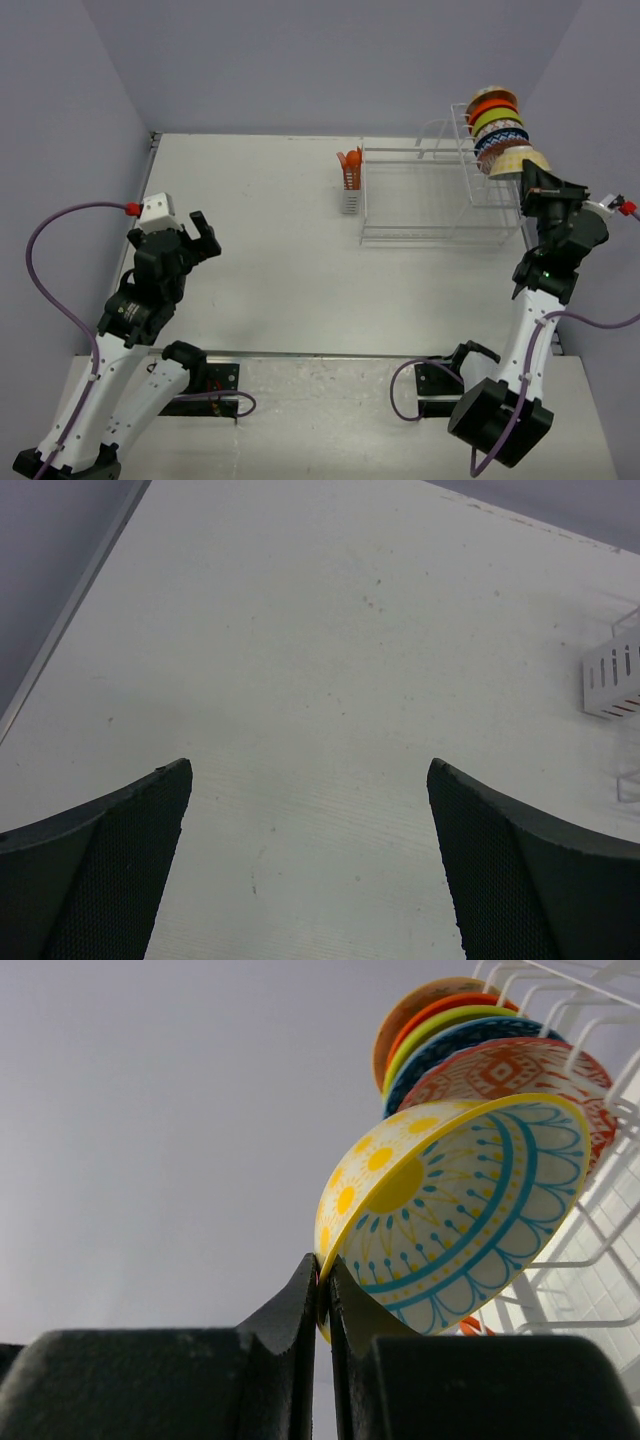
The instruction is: Unload the bowls from the dish rack
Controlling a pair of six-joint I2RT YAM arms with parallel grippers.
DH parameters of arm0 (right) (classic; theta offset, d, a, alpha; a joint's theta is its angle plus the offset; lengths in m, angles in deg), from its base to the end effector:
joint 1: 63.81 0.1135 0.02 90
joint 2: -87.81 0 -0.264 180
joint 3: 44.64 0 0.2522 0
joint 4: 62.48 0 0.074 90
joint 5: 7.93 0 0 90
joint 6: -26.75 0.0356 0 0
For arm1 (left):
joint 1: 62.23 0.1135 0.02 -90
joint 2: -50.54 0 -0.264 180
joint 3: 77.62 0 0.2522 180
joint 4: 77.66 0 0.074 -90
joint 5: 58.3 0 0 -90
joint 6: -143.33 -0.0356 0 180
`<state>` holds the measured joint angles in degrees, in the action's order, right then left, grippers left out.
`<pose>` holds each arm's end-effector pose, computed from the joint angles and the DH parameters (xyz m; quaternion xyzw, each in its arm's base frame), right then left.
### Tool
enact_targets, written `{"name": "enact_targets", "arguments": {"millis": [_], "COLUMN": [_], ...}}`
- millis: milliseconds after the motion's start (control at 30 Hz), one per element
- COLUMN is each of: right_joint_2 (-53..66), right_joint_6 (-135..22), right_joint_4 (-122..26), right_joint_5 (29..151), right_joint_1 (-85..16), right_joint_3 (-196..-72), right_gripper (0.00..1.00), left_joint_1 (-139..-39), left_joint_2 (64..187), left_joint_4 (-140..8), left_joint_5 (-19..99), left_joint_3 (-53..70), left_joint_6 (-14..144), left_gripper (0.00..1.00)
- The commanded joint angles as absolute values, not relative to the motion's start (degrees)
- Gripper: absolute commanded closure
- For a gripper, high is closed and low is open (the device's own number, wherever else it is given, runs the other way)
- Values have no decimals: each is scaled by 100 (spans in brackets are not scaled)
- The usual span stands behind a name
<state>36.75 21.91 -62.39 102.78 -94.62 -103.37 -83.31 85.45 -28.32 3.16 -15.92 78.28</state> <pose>0.1871 -0.0969 0.3667 0.4778 0.4582 0.4433 0.6043 0.1236 -0.0294 0.3379 -0.1640 0.8010 -0.0217 0.5754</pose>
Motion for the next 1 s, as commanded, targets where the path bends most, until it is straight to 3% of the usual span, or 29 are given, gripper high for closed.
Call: {"name": "enact_targets", "arguments": {"millis": [0, 267, 433, 733, 967], "right_joint_2": [4017, 4316, 4360, 3255, 742], "right_joint_6": [2358, 2262, 875, -2025, -4168], "right_joint_4": [-7060, -7062, -5728, -3275, -1123], "right_joint_5": [10413, 11167, 11512, 10494, 8589], "right_joint_1": [-9492, -9414, -8711, -5411, -3017], "right_joint_3": [-10446, -10778, -11701, -13826, -15805], "right_gripper": [100, 100, 100, 100, 100], "left_joint_1": [-8359, -8350, -8289, -7946, -7797], "left_joint_2": [8578, 8596, 8481, 8411, 8534], "left_joint_4": [-2988, -2945, -2865, -2734, -2672], "left_joint_5": [348, 261, -64, -407, -627], "left_joint_3": [-1508, -1473, -1420, -1368, -1333], "left_joint_6": [7873, 7899, 7978, 8154, 8303], "left_gripper": [0, 0, 0, 0, 0]}}
